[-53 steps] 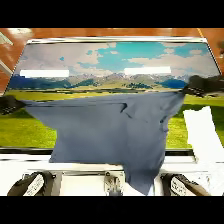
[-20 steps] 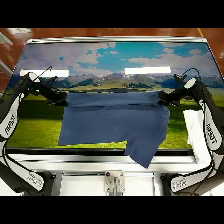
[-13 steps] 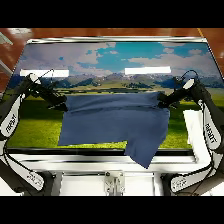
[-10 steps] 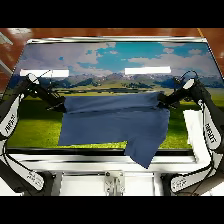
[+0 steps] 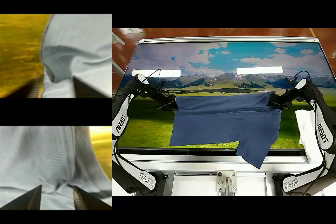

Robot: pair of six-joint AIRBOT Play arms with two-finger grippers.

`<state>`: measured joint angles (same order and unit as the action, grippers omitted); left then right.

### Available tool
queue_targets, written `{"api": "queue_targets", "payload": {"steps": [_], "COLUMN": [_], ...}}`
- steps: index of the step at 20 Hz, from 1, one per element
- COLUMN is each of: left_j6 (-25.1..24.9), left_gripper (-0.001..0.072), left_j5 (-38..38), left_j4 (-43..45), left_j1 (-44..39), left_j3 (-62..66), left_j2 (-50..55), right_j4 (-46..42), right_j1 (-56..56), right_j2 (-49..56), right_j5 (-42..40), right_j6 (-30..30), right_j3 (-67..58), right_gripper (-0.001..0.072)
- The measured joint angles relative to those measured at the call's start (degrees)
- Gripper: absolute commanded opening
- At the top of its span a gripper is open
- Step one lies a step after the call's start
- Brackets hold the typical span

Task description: Fold the shirts.

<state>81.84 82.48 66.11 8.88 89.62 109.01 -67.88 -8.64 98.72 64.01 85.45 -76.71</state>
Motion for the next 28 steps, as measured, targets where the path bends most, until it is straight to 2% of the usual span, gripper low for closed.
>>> {"api": "queue_targets", "payload": {"steps": [3,6,10,14,17,23,28], "left_j6": [0.0,0.0,-1.7,-4.9,-7.6,-10.0,-11.9], "left_gripper": [0.0547,0.0547,0.0548,0.0548,0.0548,0.0547,0.0547], "left_j5": [4.3,10.2,11.9,6.1,0.8,-8.3,-11.8], "left_j4": [-0.1,0.0,0.1,-0.7,-3.4,-6.7,-10.4], "left_j1": [1.1,3.8,8.9,16.1,20.1,21.4,21.4], "left_j3": [0.0,-0.7,-12.8,-35.0,-46.7,-56.7,-59.4], "left_j2": [-0.6,-3.8,-15.8,-29.5,-34.5,-36.2,-36.0], "right_j4": [-0.2,-1.5,-5.4,-3.9,-0.9,2.6,3.2], "right_j1": [-1.9,-5.6,-13.6,-21.8,-24.9,-26.6,-26.8], "right_j2": [-2.3,-6.7,-14.7,-22.9,-26.1,-27.9,-28.1], "right_j5": [3.3,11.2,22.8,23.3,21.0,17.7,16.2], "right_j6": [-1.1,-3.2,-7.0,-10.4,-12.3,-13.5,-13.1], "right_j3": [0.0,0.0,5.3,16.8,22.3,25.4,25.8], "right_gripper": [0.0516,0.0516,0.0516,0.0516,0.0515,0.0515,0.0515]}}
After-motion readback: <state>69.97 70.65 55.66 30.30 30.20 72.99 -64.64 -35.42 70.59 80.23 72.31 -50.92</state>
